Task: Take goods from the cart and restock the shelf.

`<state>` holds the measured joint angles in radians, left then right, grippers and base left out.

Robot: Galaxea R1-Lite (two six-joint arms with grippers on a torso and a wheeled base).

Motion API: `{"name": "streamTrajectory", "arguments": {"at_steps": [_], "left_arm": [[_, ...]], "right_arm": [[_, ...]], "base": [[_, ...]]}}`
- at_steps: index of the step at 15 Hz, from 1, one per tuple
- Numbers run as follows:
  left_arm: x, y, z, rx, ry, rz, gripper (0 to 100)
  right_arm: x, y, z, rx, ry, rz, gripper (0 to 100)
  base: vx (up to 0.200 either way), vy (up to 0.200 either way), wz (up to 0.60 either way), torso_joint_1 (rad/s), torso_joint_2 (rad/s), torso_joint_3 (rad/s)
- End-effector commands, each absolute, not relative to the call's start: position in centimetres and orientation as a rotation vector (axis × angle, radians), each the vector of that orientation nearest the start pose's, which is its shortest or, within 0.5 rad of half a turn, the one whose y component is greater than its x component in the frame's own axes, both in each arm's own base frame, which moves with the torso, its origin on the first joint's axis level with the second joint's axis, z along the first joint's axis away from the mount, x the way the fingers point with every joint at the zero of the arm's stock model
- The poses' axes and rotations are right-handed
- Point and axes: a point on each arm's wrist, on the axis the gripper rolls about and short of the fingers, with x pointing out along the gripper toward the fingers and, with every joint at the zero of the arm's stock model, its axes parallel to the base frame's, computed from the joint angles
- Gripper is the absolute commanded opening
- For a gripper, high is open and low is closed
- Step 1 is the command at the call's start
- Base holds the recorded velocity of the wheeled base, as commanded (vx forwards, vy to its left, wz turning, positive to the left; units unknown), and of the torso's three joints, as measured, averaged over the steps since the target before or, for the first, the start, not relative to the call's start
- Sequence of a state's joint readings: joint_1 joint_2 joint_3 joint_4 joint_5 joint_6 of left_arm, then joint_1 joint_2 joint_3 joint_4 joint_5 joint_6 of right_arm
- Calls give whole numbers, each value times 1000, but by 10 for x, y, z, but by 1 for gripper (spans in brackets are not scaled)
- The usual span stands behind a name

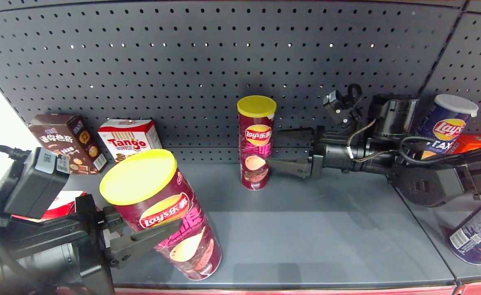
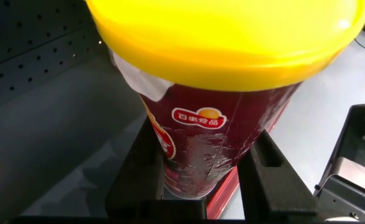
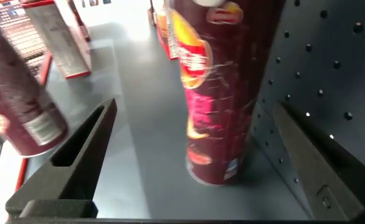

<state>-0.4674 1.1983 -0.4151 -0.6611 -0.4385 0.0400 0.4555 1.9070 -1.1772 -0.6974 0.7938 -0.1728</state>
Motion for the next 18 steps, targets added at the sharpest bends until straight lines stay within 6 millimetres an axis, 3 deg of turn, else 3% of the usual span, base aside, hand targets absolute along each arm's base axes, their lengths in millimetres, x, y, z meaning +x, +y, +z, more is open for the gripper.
{"name": "streamTrajectory", "arguments": {"at_steps": [1,18], "left_arm": [[145,-84,197,39,111,-906,0],[145,-84,194,38,121,-906,0]], "right_arm": [[341,184,211,-142,-58,1248,100],[369,205,165,-132,1,1258,100]], "base": [[0,0,0,0,0,0],[0,0,0,0,0,0]]}}
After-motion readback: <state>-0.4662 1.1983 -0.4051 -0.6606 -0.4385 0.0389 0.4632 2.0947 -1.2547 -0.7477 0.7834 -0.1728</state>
